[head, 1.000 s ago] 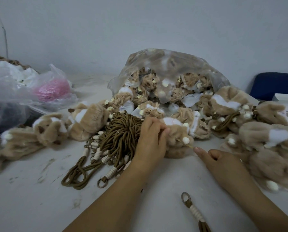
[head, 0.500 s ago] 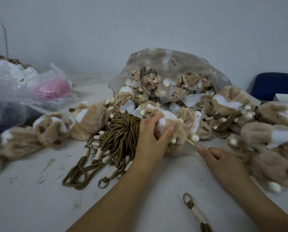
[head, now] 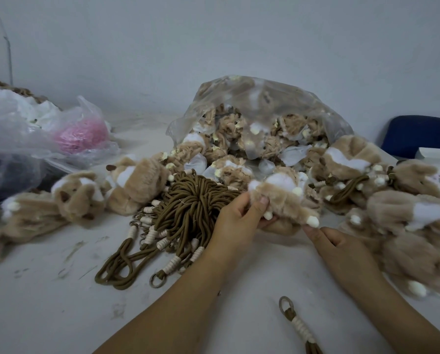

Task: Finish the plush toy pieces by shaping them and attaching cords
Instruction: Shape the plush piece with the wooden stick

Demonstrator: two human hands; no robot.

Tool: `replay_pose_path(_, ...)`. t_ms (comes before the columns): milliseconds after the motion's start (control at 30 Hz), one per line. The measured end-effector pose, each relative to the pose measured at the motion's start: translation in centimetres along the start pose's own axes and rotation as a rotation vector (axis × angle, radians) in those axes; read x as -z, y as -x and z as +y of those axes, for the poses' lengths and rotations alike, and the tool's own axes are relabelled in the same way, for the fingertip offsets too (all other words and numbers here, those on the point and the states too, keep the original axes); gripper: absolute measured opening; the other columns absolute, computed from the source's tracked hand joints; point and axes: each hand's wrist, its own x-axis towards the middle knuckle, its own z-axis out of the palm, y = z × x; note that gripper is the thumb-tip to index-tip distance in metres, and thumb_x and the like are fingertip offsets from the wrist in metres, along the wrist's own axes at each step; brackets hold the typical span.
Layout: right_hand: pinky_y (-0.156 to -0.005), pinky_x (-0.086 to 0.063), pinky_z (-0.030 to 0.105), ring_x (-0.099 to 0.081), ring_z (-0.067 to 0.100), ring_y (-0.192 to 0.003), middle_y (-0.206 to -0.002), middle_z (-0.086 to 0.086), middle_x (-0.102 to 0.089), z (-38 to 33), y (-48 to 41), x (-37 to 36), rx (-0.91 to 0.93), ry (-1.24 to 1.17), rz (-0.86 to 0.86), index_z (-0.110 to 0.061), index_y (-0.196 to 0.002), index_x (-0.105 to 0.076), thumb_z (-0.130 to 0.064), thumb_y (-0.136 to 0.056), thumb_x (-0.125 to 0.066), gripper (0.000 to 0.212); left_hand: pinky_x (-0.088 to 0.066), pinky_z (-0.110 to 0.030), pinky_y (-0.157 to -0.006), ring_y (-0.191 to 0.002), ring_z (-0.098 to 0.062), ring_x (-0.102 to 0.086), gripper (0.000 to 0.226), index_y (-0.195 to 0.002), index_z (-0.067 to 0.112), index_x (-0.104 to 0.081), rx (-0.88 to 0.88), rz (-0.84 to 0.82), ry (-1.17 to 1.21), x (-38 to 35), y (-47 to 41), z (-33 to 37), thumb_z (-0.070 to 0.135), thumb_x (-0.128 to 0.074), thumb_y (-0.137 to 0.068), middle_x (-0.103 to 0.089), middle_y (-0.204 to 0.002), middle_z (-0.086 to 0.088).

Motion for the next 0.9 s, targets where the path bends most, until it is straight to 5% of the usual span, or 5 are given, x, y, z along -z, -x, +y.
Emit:
replay_pose_path(133,-0.041,-0.029,0.018,-0.03,0.008,-0.04,-0.047,-0.005,-0.027,-0.26,-0.16,-0.41,0.003,0.03,-0.004,-0.017,-0.057,-0.029,-0.078,-0.066,-0.038,0.063,-0.056,-0.024,-0.073,-0.085,-0.011,-0.07,0.011,-0.098,0.021,-0.07,-0.071,0.114,-0.048,0.0,-0.17,-0.03,0.021,-0.059,-0.098,-0.073,-0.089,0.001)
replay_pose_path(300,-0.046,-0.027,0.027,-0.031,0.009,-0.041,-0.046,-0.003,-0.027,-0.16,-0.21,-0.28,0.011,0.054,0.007,-0.017,-0.055,-0.027,-0.076,-0.069,-0.037,0.061,-0.059,-0.03,-0.083,-0.094,-0.019,-0.071,0.008,-0.103,0.015,-0.064,-0.099,0.184,0.057,-0.01,-0.43,-0.04,0.018,-0.057,-0.1,-0.072,-0.096,-0.003)
replay_pose_path(467,-0.049,-0.023,0.029,-0.03,0.009,-0.04,-0.045,-0.004,-0.026,0.0,-0.05,-0.19,0.006,0.038,0.0,-0.019,-0.055,-0.025,-0.075,-0.071,-0.037,0.06,-0.049,-0.021,-0.061,-0.065,-0.002,-0.057,0.009,-0.091,0.025,-0.055,-0.146,0.189,0.012,0.05,-0.6,-0.13,0.023,-0.063,-0.086,-0.061,-0.069,0.018)
replay_pose_path(667,-0.041,-0.028,0.02,-0.029,0.009,-0.04,-0.046,-0.005,-0.025,-0.46,0.27,-0.28,0.015,-0.025,0.014,-0.018,-0.055,-0.027,-0.076,-0.064,-0.039,0.06,-0.048,-0.042,-0.069,-0.072,-0.013,-0.047,0.015,-0.078,0.022,-0.048,-0.123,0.09,-0.082,-0.55,-0.15,-0.23,0.026,-0.062,-0.082,-0.049,-0.072,0.007)
replay_pose_path(900,-0.041,-0.028,0.017,-0.029,0.008,-0.04,-0.045,-0.006,-0.026,-0.53,0.19,-0.3,0.055,-0.008,0.007,-0.019,-0.054,-0.027,-0.076,-0.065,-0.04,0.059,-0.046,-0.021,-0.059,-0.064,-0.007,-0.051,0.035,-0.078,0.023,-0.047,-0.098,0.102,0.0,-0.24,-0.35,0.39,0.051,-0.067,-0.085,-0.052,-0.071,0.007)
